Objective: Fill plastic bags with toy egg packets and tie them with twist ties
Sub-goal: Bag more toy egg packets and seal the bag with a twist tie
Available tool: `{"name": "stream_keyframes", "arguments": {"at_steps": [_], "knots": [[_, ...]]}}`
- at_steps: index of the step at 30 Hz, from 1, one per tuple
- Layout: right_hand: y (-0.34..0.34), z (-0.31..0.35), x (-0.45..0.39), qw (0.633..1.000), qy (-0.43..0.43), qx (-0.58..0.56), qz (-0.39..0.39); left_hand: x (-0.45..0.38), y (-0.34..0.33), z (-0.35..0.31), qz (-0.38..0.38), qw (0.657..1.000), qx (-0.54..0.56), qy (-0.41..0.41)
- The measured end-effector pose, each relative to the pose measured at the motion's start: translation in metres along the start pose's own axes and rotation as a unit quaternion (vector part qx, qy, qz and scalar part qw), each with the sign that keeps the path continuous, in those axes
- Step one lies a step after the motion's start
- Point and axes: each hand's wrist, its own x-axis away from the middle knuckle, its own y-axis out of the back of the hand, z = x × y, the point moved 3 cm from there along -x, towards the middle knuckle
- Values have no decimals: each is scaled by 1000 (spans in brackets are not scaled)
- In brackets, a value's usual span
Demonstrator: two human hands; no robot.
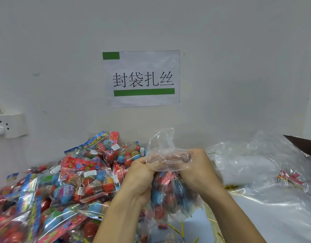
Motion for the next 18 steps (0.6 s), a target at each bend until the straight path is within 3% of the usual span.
{"name": "stream_keyframes", "arguments": {"at_steps": [6,9,12,18], "knots": [[-2,4,2,999,5,-29,17,-1,5,-5,-96,990,-78,-66],[8,3,-1,996,6,-74,-52,0,18,-11,-160,977,-106,-92],[30,-11,-5,992,-4,-50,-115,2,33,-19,-215,967,-93,-99],[54,-53,-3,991,-84,48,-96,6,42,-25,-294,948,-64,-107]]}}
